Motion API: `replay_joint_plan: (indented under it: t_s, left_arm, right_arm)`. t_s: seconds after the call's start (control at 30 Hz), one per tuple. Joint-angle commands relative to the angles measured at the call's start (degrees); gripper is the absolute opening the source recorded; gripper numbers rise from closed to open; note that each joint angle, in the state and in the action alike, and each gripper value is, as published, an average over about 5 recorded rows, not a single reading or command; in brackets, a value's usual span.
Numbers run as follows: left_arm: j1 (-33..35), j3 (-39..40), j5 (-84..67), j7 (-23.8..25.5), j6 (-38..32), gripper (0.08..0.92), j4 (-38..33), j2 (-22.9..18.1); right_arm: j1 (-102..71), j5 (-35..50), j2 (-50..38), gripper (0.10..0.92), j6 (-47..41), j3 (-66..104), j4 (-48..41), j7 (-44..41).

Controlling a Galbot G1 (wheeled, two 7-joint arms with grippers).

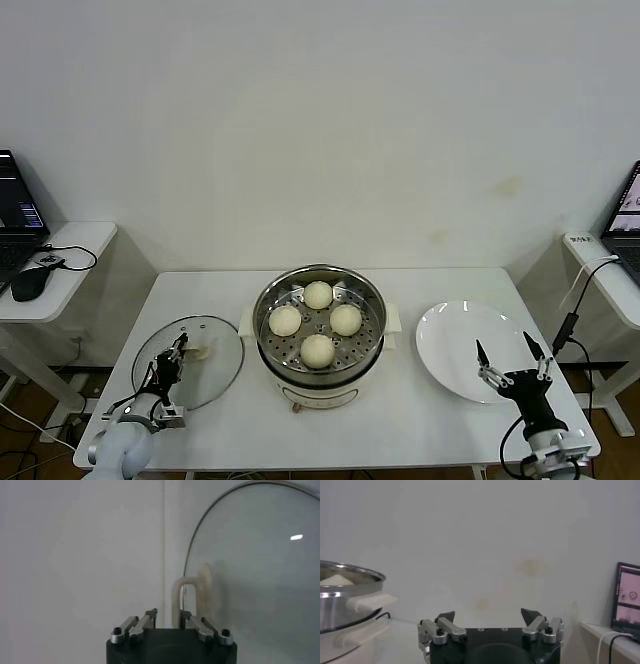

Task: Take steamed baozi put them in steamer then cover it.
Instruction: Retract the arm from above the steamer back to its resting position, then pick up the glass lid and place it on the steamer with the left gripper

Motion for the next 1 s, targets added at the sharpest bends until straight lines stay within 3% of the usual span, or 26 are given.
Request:
replay_joint_plan:
  t_s: [0.03, 0.33, 0.7, 0.83, 1.0]
  left_arm:
    - [1.2, -1.4, -0.3, -3.0, -0.6, 0.17, -1.7, 0.1]
    - [8.9, -9.2, -0.5, -4.3, 0.8, 0.135, -15.3, 0.3]
    - [19.1, -17.9, -8.6, 6.3, 8.6, 0.135, -36.7, 5.1]
    - [19.7, -15.0, -11.2, 8.8, 11.1, 0.135, -41.2, 6.6]
    - [17.5, -4.9, -10.5, 10.4, 15.3, 0.135, -46.2, 8.3]
  right_arm:
    - [-0.1, 0.0, 0.0, 0.823, 0.1, 0.0, 0.3, 0.0]
    - [0.1, 0.0, -0.3, 0.823, 0.1, -0.1, 0.4, 0.0]
    - [0.8, -1.4, -0.5, 0.823, 0.3, -1.2, -0.4, 0.1]
    - [0.9, -2.4, -0.5, 0.823, 0.4, -1.7, -0.8, 0.2]
    - [1.1, -5.1, 0.1, 0.823, 1.0, -2.8, -1.8, 0.6]
